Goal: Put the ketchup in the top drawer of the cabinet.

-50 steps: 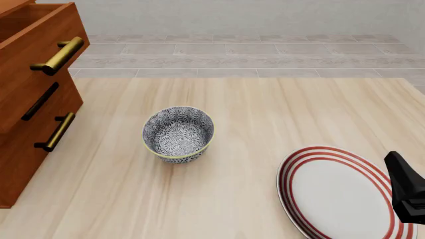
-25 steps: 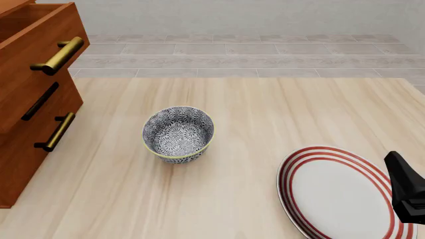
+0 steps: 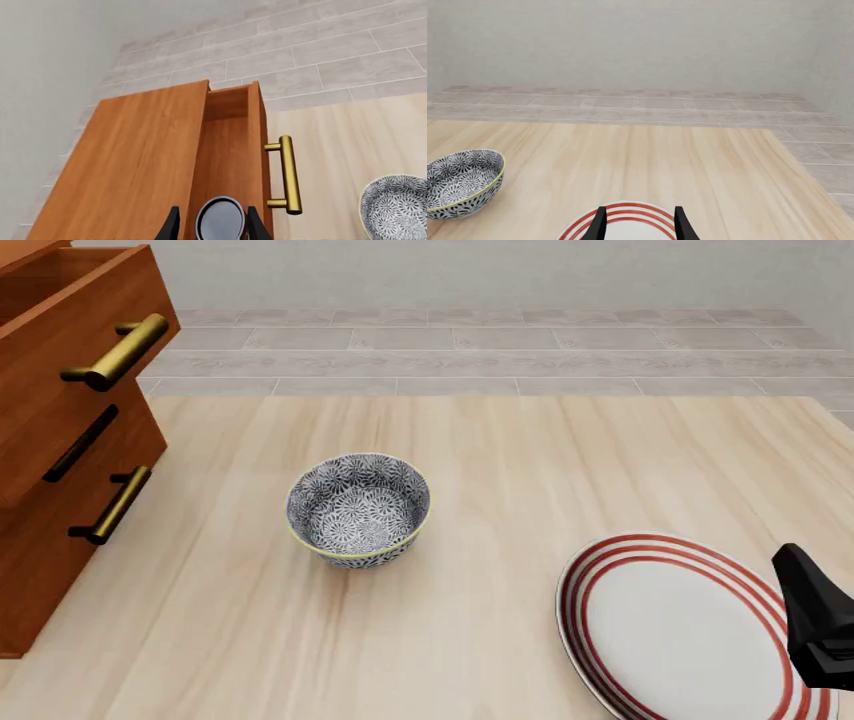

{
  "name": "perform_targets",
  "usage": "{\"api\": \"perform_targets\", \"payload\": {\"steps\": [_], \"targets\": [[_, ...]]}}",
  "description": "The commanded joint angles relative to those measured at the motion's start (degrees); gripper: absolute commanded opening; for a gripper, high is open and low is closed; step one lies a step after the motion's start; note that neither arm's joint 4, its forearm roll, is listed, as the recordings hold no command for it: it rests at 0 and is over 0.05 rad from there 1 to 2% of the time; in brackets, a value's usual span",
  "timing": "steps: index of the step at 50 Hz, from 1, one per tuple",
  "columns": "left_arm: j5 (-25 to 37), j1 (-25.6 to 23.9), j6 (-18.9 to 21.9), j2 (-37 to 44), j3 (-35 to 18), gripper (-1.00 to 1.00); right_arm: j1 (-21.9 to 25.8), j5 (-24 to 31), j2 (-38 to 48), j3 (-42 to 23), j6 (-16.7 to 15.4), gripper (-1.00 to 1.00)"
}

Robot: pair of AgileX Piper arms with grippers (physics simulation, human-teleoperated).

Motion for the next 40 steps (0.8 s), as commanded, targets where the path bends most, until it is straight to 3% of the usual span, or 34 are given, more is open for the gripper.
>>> {"api": "perform_targets", "payload": {"steps": [1, 40], "targets": [[2.90, -0.95, 0.67, -1.93, -2.48, 1.00, 0.00, 0.00, 0.00, 0.00, 0.00, 1.00], [16.80, -12.22, 1.39, -13.54, -11.56, 1.00, 0.00, 0.00, 0.00, 0.00, 0.00, 1.00]]}}
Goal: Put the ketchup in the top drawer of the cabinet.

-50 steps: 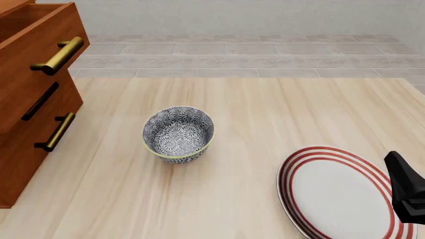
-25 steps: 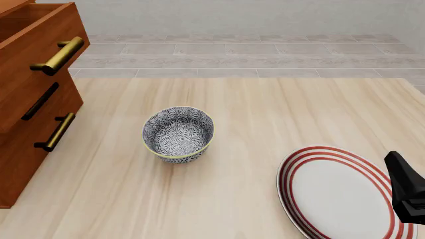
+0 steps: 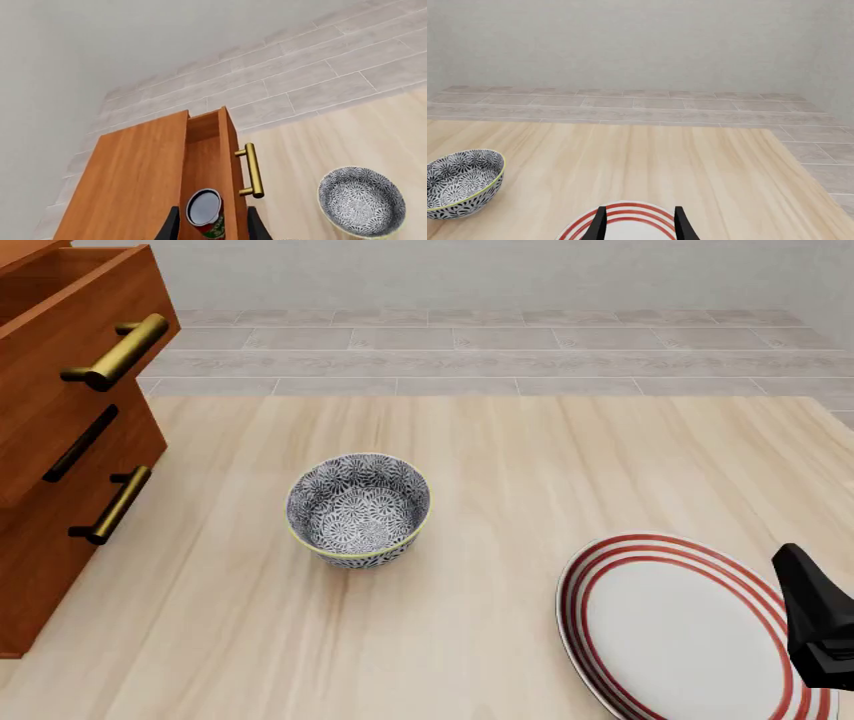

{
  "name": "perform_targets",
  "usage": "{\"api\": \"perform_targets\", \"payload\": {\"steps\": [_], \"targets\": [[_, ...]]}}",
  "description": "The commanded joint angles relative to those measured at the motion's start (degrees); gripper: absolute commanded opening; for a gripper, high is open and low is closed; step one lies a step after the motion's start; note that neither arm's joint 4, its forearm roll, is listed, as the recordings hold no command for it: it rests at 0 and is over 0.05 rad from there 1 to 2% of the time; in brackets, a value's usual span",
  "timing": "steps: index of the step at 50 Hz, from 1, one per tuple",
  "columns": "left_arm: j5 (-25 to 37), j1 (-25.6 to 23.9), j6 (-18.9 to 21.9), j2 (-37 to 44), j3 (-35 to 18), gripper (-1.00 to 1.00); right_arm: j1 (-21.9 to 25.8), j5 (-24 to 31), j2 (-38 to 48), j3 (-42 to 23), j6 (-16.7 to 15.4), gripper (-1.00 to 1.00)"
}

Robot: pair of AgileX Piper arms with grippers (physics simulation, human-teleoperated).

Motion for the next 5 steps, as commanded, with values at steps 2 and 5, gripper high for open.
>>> {"api": "perform_targets", "payload": {"steps": [2, 5], "targets": [[2.87, -4.35, -0.35, -4.03, -0.17, 1.00, 0.00, 0.00, 0.00, 0.00, 0.00, 1.00], [2.51, -6.36, -0.56, -5.60, 2.18, 1.00, 0.00, 0.00, 0.00, 0.00, 0.00, 1.00]]}}
